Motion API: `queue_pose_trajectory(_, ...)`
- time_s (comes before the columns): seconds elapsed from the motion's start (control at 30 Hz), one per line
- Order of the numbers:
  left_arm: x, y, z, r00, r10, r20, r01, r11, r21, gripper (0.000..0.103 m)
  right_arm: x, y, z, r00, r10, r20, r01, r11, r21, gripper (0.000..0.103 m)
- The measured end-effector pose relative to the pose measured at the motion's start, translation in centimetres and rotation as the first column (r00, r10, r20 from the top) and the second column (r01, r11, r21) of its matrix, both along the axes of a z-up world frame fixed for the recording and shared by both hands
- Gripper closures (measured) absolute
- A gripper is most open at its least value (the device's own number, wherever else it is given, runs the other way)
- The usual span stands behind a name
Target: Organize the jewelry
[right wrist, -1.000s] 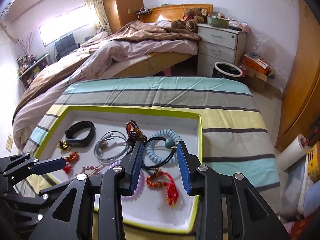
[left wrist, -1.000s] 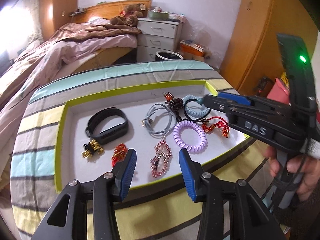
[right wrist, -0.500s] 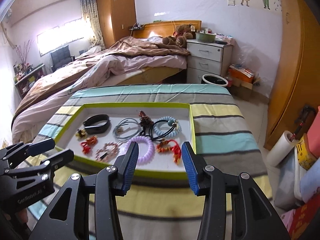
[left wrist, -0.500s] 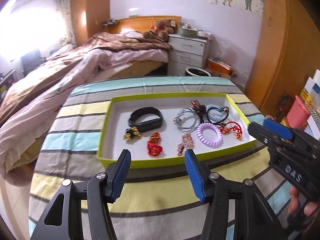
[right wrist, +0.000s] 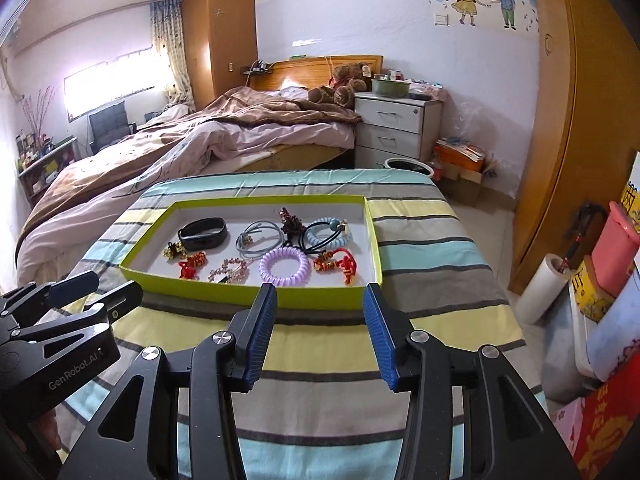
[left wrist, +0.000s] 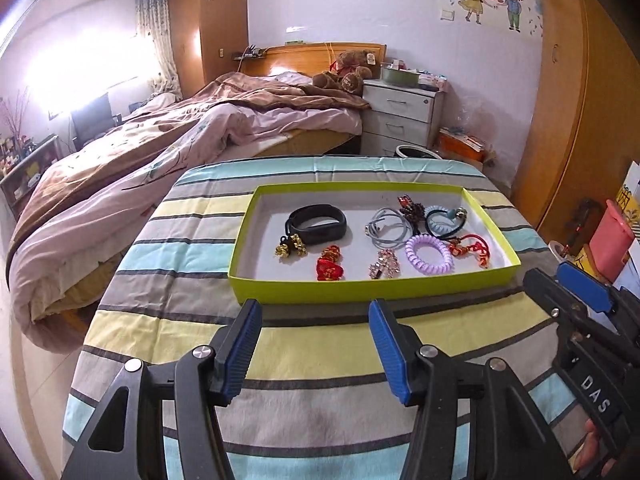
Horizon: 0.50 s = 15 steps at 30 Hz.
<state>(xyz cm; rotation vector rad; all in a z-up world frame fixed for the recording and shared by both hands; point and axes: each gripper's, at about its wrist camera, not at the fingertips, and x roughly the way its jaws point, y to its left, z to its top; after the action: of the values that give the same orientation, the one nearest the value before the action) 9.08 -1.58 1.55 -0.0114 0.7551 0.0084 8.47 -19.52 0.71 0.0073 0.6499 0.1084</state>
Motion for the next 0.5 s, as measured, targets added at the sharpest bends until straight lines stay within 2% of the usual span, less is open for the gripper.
queue_pose_trajectory(0.5, -0.75, -0.09, 0.14, 1.0, -0.004, 0.006, 0.004, 1.0, -0.003, 0.048, -0.89, 0.45, -0.05, 1.0, 0.001, -0.003, -0.001, 1.0, 0.011, 0.057)
